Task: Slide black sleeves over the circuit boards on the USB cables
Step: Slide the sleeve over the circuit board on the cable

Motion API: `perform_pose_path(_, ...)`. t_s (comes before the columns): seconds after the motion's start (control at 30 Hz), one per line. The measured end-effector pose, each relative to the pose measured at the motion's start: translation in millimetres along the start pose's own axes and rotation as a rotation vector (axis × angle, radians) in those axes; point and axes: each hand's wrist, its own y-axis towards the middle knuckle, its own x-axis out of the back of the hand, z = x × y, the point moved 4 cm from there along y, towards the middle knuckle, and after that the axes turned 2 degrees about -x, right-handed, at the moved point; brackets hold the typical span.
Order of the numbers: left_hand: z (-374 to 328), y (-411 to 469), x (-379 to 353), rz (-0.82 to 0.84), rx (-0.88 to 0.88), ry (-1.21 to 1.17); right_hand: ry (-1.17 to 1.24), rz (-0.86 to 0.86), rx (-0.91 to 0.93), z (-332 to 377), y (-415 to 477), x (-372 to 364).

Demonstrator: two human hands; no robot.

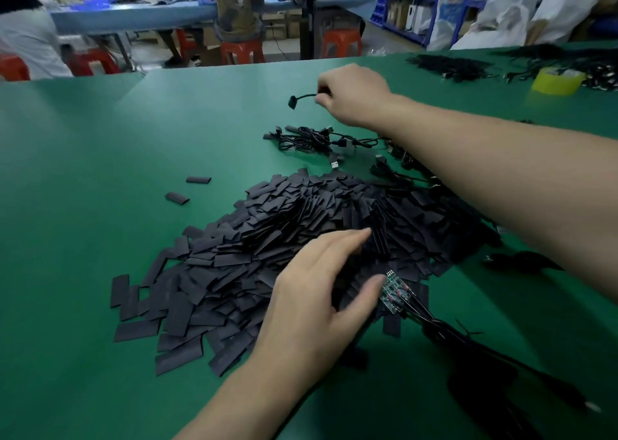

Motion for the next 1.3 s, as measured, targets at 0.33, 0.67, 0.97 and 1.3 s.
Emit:
perform_pose_path(0.33,0,-1,-2,0.031,0.003,0.006,-0.007,0.126,0.034,9,-29,-36)
perform_pose_path(0.67,-4,1,4,-0.023,0.025,0.023,0.125,0.191,0.052,-8,-238,51)
perform_pose_path(0.97,-12,-1,3,0.033,-0.053,0.153,-0.013,0.333,-0.021,-5,-319,37)
perform_pose_path(1.3,-11,1,0,0.139,0.119,0.238,0.288,0.241,-0.161,0,-314,36)
